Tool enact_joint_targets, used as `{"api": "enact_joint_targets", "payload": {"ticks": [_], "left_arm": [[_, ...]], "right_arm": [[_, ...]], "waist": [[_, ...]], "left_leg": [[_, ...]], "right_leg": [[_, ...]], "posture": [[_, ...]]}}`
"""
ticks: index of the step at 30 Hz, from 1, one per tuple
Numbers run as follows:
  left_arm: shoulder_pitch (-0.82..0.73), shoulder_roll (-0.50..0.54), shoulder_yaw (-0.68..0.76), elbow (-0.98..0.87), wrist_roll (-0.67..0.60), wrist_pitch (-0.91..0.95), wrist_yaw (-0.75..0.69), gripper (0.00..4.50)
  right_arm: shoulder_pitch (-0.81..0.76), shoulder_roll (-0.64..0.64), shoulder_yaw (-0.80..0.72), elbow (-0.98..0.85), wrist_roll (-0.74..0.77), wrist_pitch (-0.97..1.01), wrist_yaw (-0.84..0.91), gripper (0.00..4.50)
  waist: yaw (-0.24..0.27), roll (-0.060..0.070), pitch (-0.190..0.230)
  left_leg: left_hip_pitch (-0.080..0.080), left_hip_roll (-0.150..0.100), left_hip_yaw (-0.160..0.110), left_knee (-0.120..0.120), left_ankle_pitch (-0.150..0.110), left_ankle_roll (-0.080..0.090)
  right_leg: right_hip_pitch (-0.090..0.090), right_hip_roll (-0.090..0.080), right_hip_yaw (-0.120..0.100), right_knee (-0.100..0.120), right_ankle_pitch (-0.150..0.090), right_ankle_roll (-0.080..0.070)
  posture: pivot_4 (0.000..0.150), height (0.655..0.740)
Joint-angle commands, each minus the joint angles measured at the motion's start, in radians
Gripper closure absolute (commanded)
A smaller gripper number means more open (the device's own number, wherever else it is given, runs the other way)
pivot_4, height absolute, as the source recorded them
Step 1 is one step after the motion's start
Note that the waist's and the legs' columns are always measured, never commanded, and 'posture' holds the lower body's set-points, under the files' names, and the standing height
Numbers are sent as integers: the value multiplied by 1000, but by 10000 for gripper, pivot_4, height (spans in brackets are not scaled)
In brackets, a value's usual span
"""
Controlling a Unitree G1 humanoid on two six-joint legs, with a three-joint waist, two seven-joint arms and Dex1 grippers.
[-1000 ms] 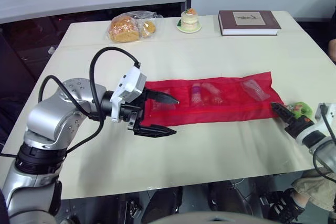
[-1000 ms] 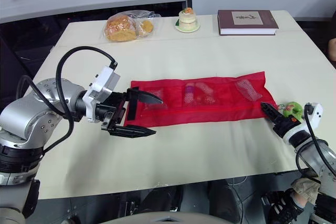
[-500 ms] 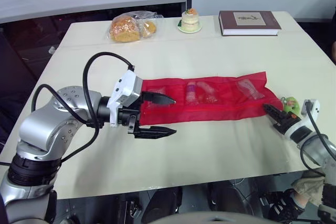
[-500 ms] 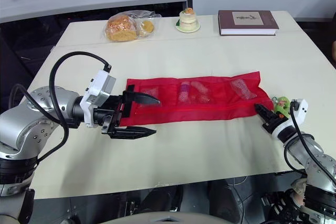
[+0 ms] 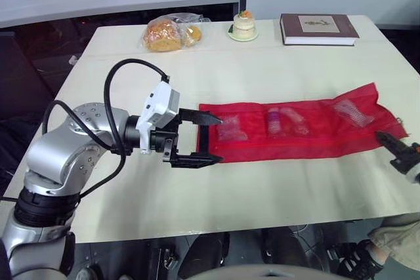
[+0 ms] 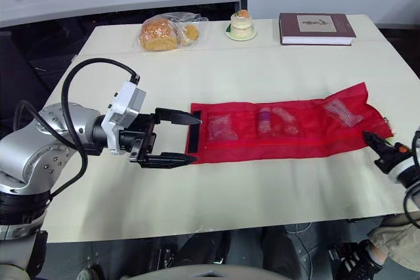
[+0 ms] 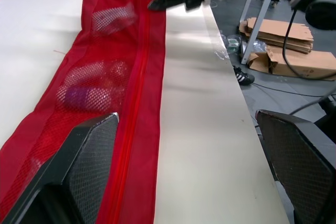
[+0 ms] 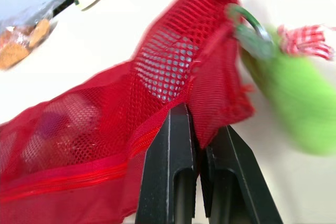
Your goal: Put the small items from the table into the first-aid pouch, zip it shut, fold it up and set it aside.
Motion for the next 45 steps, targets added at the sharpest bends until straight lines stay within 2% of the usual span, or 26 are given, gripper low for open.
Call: {"api": "enact_joint_targets", "payload": {"ticks": [1,5,8,12,15,16,18,24,25,30,35,39,45], "left_arm": [[-24,1,9,7,1,-22,-10,0],[-32,-5,-1,13,10,-28,-7,0],[-38,-15,-13,20,23,-36,-6,0],[-36,-16,-17,18,35,-46,-7,0],[-25,-13,-7,8,32,-43,0,0],[-18,-11,-3,4,33,-42,5,0],[-6,-8,7,-2,37,-40,22,0],[43,-19,56,0,4,1,94,0],[56,-30,69,5,-12,17,112,0],[144,-89,118,58,-61,95,217,0],[188,-128,111,142,17,108,340,0],[187,-237,178,234,-69,240,478,0],[145,-342,279,342,-148,406,647,0]], "right_arm": [[-13,-95,50,-179,-25,3,72,44353],[-92,-203,293,-329,-120,67,60,44353],[-194,-211,474,-357,-233,74,29,44353],[-326,-234,825,-397,-483,28,86,44353],[-369,-220,936,-377,-618,-36,98,44353],[-373,-223,951,-376,-641,-52,117,41724],[-360,-224,935,-384,-643,-64,154,35251],[-332,-168,759,-414,-561,-81,203,4100],[-317,-174,725,-421,-547,-97,230,294],[-198,-186,555,-435,-499,-214,358,294],[-135,-162,428,-434,-412,-304,473,294],[-146,-192,336,-443,-303,-270,527,294],[-187,-195,316,-450,-241,-270,535,294]], "waist": [[-7,0,0],[-20,-1,0],[-17,-2,1],[-13,-4,2],[-13,-5,3],[-14,-5,3],[-14,-5,3],[-14,-5,3],[-13,-5,3],[-7,-6,3],[-5,-6,3],[2,-6,3],[10,-7,3]], "left_leg": [[0,0,0,0,0,0],[0,1,0,0,0,0],[0,2,0,0,0,0],[-2,1,-1,2,0,0],[-3,1,-2,2,0,0],[-3,1,-2,2,0,0],[-3,1,-2,2,0,0],[-2,1,-2,2,0,0],[-2,1,-2,2,0,0],[-3,1,-4,2,0,0],[-1,1,-4,2,0,-1],[-2,1,-4,2,0,0],[-2,1,-5,3,0,-1]], "right_leg": [[0,0,0,0,0,0],[0,0,0,0,0,0],[0,0,-1,-1,0,0],[-1,-1,-2,-1,0,0],[-1,-1,-3,-1,0,0],[-1,-1,-3,-1,0,0],[-1,-1,-3,-1,0,0],[-1,-2,-2,-1,0,0],[-1,-2,-2,-1,0,0],[0,-1,-4,-2,0,0],[0,-1,-4,-1,1,-1],[0,-1,-4,-1,1,-1],[0,-3,-5,-1,1,-1]], "posture": [[1500,7289],[1500,7289],[1500,7289],[1500,7289],[1500,7289],[1500,7289],[1500,7289],[1500,7289],[1500,7289],[1500,7289],[1500,7289],[1500,7289],[1500,7289]]}}
